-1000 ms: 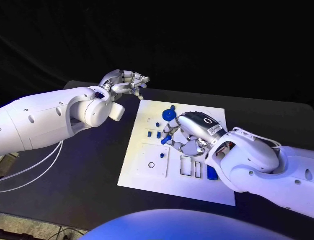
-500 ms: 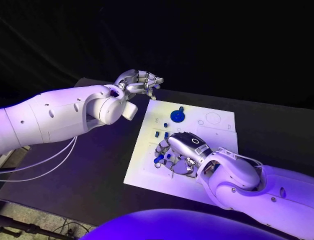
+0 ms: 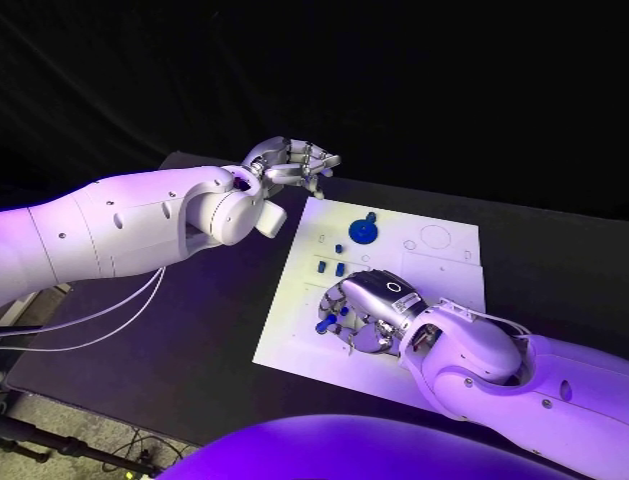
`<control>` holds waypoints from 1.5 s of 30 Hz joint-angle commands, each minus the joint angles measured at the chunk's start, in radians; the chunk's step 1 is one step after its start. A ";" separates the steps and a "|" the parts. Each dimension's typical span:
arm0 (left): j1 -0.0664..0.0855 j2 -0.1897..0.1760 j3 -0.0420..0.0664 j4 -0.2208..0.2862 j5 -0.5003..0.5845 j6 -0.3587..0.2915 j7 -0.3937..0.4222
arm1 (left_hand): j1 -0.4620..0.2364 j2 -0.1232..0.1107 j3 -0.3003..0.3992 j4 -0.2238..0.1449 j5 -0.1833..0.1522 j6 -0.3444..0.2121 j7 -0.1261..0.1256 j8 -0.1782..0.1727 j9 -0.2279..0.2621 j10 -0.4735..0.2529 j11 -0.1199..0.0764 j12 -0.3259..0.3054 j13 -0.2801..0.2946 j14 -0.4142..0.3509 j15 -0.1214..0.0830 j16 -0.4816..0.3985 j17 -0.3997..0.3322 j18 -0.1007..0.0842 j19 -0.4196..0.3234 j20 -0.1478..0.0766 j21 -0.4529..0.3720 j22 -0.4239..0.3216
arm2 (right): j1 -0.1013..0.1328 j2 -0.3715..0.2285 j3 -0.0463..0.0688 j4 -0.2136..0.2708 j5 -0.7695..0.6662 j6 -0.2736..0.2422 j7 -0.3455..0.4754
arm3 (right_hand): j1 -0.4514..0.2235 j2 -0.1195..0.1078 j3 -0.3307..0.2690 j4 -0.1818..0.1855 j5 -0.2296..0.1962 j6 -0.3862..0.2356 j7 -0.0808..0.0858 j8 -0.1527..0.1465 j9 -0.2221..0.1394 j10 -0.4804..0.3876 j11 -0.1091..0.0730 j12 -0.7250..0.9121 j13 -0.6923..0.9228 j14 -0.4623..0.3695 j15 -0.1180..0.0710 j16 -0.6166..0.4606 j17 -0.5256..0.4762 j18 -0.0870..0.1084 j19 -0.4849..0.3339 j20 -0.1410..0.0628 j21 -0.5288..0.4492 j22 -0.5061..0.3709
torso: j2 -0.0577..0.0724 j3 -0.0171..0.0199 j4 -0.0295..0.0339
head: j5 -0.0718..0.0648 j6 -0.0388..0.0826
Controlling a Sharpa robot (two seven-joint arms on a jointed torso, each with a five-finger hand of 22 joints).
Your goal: Assemble the parts on the task board
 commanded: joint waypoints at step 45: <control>0.001 -0.009 0.001 0.010 -0.006 0.022 -0.007 | 0.003 -0.004 0.009 -0.001 0.000 0.001 0.003 -0.003 -0.002 0.007 -0.001 -0.006 -0.003 0.001 0.000 -0.005 -0.002 0.015 0.010 0.001 -0.009 -0.003 | -0.009 0.031 -0.003 -0.034 -0.027 0.013 -0.031 | -0.111 -0.073 -0.070 0.000 0.044 -0.104 0.034 -0.063 -0.014 -0.078 0.005 -0.031 -0.008 -0.012 0.021 -0.036 -0.069 0.013 -0.041 0.024 -0.156 0.119 | 0.000 -0.0009 0.0000 | -0.001 -0.016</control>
